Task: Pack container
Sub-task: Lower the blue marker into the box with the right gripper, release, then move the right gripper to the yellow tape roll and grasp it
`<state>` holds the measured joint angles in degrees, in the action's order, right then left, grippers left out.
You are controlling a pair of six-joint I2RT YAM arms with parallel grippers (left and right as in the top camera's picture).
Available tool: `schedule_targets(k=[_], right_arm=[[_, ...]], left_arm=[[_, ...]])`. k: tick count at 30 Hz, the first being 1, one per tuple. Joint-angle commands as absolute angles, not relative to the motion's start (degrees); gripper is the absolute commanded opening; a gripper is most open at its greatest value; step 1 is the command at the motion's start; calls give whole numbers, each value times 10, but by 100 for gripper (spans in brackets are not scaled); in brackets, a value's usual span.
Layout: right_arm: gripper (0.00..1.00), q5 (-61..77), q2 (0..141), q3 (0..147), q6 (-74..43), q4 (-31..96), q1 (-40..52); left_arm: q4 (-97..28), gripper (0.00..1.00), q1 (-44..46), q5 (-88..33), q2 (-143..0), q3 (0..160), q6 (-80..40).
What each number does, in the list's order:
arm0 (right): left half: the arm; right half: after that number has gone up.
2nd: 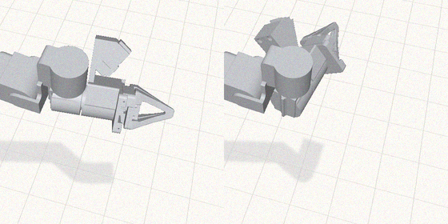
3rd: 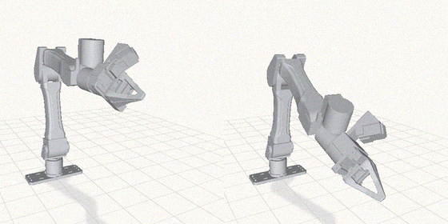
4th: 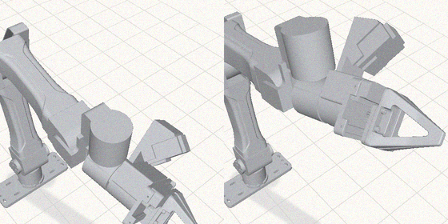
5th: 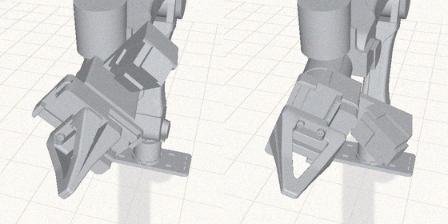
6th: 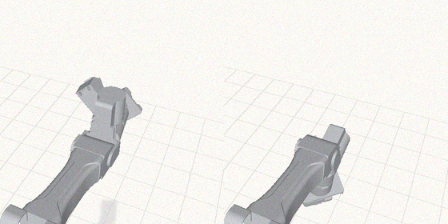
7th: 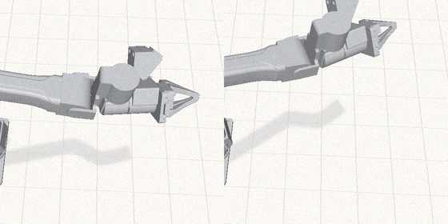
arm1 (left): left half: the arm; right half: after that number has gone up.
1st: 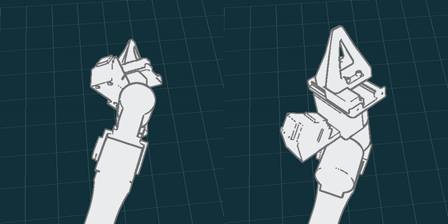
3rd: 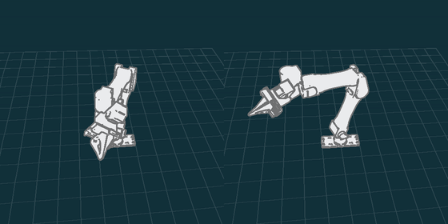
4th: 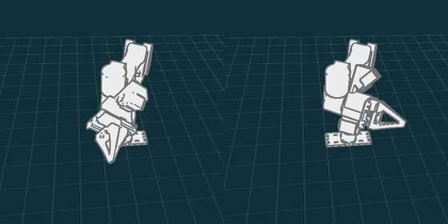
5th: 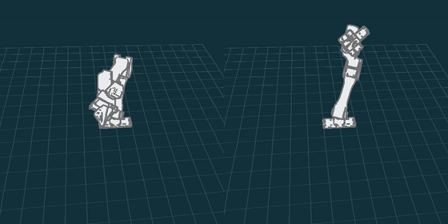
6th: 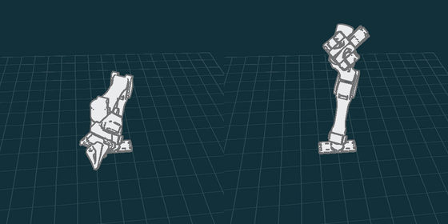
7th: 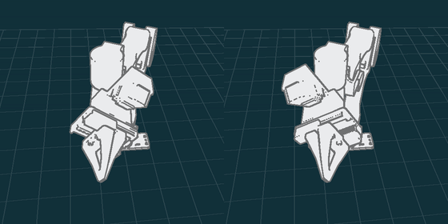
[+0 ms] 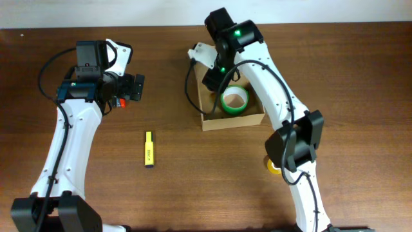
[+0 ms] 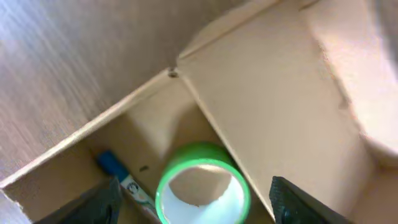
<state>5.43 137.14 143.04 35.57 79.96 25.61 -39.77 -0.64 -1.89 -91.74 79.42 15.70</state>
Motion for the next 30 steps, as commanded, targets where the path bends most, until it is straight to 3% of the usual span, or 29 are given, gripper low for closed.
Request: schedule_targets(k=[1, 6, 9, 13, 15, 18, 23, 30], right_arm=[[74, 36, 1289, 1435, 292, 786, 255], [73, 36, 1103, 1250, 211, 714, 200], [72, 53, 1000, 1158, 116, 735, 112], [49, 60, 969, 1138, 47, 862, 22], [46, 56, 966, 1127, 41, 893, 15], [47, 36, 894, 998, 29, 852, 15], [58, 37, 754, 731, 1, 759, 15], [59, 60, 747, 547, -119, 628, 14]], left_arm=[[-396, 99, -4, -21, -923, 803, 169], [-396, 99, -4, -21, -923, 803, 168], [-396, 99, -4, -21, -923, 803, 173], [-396, 99, -4, -21, -923, 803, 190], [-396, 99, -4, -21, -923, 803, 190], [-396, 99, -4, -21, -923, 803, 190], [-395, 99, -4, -21, -923, 803, 190], [-397, 99, -4, -21, -923, 803, 190]])
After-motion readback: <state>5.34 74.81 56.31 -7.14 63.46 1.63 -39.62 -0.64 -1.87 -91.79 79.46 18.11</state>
